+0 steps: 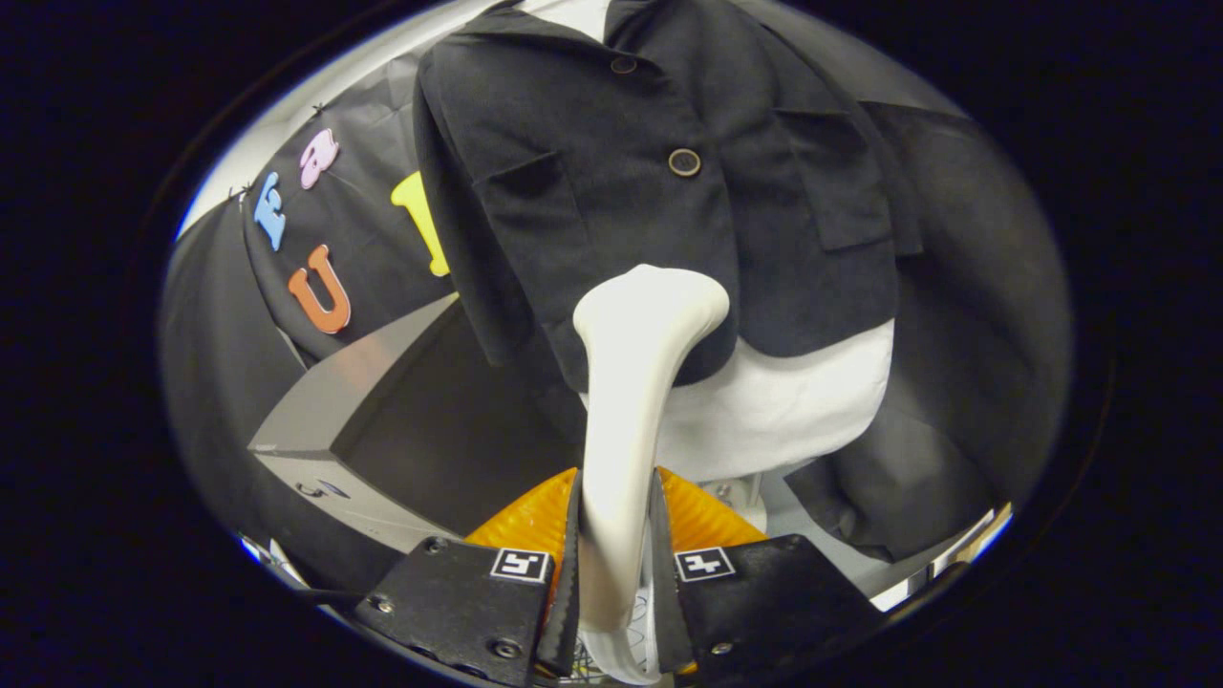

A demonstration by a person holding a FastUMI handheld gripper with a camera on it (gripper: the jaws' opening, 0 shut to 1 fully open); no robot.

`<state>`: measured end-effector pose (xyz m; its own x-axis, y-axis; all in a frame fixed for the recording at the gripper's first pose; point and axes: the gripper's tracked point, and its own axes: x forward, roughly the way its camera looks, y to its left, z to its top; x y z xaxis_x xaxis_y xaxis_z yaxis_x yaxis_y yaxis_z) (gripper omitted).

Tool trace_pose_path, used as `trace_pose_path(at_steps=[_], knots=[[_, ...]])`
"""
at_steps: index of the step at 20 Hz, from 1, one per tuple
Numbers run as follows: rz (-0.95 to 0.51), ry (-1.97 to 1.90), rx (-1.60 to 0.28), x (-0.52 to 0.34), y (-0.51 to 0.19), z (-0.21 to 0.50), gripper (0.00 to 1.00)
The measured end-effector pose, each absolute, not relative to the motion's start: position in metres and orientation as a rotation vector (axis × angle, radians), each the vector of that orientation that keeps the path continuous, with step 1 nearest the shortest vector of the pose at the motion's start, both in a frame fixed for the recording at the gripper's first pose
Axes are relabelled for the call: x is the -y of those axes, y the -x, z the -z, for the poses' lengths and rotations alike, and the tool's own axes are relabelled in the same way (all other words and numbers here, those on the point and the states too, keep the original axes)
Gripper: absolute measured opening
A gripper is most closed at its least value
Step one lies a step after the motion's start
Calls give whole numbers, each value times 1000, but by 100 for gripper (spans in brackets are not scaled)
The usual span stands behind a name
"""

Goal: Iron the clothes twice with a garment steamer, once on the left side and once on the right side.

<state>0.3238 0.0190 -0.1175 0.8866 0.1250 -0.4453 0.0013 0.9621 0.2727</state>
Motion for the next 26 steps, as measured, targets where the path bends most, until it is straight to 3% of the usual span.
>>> trace_pose_path(at_steps=[11,26], knots=[[-9,-315,-487,-18,-320,135,34],[134,-235,-14,54,-228,-124,35]])
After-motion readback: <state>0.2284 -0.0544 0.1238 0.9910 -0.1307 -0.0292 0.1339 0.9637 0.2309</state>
